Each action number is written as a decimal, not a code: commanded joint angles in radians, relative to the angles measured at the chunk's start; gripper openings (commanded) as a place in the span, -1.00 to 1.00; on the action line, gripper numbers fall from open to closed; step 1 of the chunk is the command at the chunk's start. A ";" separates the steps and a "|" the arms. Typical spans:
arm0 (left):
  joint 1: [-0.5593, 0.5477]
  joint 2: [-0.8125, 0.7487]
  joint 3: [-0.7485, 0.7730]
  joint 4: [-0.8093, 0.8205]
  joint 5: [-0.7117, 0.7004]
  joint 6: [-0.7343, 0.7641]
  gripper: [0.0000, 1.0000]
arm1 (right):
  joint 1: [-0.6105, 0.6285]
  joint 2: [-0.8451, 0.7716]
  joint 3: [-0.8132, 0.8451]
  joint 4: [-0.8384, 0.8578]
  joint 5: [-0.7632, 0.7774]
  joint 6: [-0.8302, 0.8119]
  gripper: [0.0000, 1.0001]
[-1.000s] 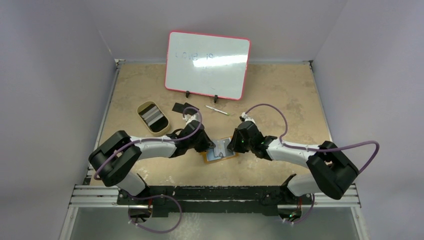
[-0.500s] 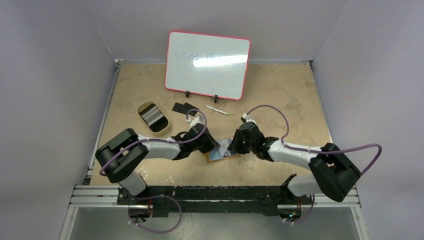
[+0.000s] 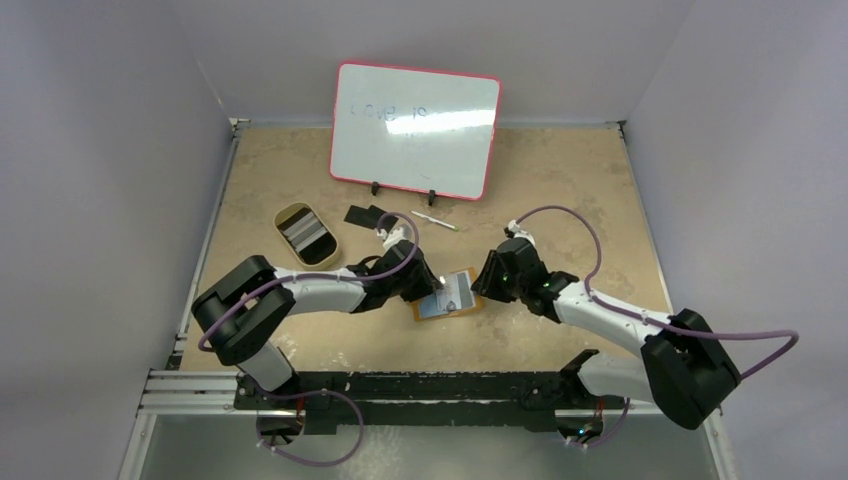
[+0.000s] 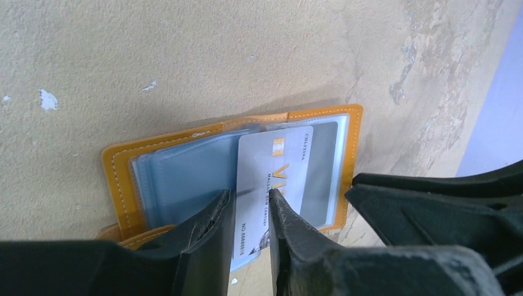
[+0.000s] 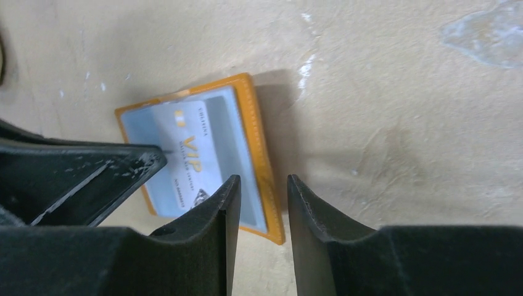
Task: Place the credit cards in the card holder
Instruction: Insert the credit card into the card holder.
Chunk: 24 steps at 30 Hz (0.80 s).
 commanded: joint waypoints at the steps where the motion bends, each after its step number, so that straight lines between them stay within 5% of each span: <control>1: -0.018 -0.035 0.041 -0.022 -0.012 0.029 -0.49 | -0.036 -0.002 -0.019 0.001 -0.003 -0.041 -0.27; 24: -0.063 0.087 0.130 0.048 0.027 0.023 -0.57 | -0.037 0.000 -0.123 0.149 -0.088 0.008 -0.50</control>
